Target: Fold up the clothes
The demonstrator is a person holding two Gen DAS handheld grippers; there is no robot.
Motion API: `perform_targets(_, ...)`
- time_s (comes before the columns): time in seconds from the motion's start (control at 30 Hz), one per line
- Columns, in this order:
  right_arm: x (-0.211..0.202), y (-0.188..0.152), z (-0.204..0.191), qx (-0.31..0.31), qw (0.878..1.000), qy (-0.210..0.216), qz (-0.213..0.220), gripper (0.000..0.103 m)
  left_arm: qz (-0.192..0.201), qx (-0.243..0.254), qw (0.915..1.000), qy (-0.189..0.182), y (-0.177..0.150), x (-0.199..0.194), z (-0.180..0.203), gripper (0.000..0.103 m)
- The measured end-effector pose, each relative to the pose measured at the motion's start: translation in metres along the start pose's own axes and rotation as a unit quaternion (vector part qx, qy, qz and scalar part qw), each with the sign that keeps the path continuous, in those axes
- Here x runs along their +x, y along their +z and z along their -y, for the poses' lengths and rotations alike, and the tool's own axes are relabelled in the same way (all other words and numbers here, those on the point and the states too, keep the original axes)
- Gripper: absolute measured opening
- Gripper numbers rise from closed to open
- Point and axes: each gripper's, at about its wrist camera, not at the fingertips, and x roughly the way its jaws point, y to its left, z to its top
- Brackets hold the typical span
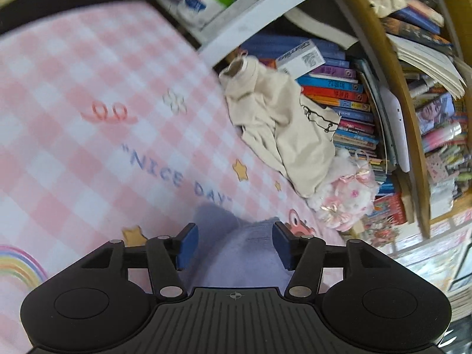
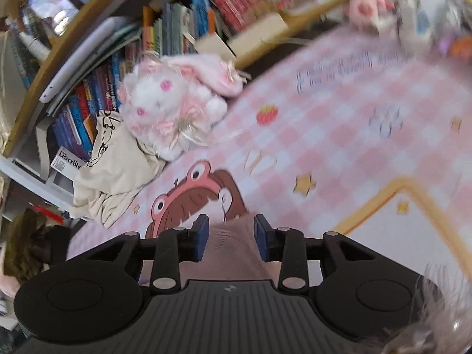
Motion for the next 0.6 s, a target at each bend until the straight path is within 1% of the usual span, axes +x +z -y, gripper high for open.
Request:
perform_targets(0.1,-0.006,-0.001,-0.013,-0.076,0.997,-0.015,0.005,0.046,0.004,0.071,0.9972,0.025,-0.005,0.002,0.013,0.056)
perform_targets(0.17,-0.004,-0.008,-0.023,-0.132,0.991,-0.024,-0.001,0.047,0.006,0.118,0.9922,0.042,-0.009,0.003,0.022,0.056)
perform_targets(0.23,0.002,-0.018,-0.034,-0.186,0.982,-0.037,-0.006,0.047,0.008,0.164,0.9847,0.058,-0.012,0.005,0.031,0.056)
perform_targets(0.33,0.014,-0.031,-0.043,-0.244,0.968,-0.059,-0.003,0.047,0.012,0.233,0.9688,0.083,-0.018,0.007,0.044,0.056)
perform_targets(0.4,0.024,-0.034,-0.045,-0.259,0.963,-0.068,-0.007,0.047,0.014,0.275,0.9564,0.097,-0.020,0.009,0.053,0.056)
perform_targets(0.5,0.039,-0.032,-0.043,-0.259,0.963,-0.076,-0.011,0.045,0.010,0.281,0.9547,0.096,-0.014,0.025,0.059,0.054)
perform_targets(0.57,0.046,-0.030,-0.042,-0.257,0.963,-0.081,-0.015,0.042,0.003,0.294,0.9514,0.092,-0.012,0.034,0.064,0.053)
perform_targets(0.6,0.049,-0.029,-0.042,-0.255,0.964,-0.080,-0.018,0.041,0.001,0.304,0.9485,0.090,-0.012,0.038,0.066,0.053)
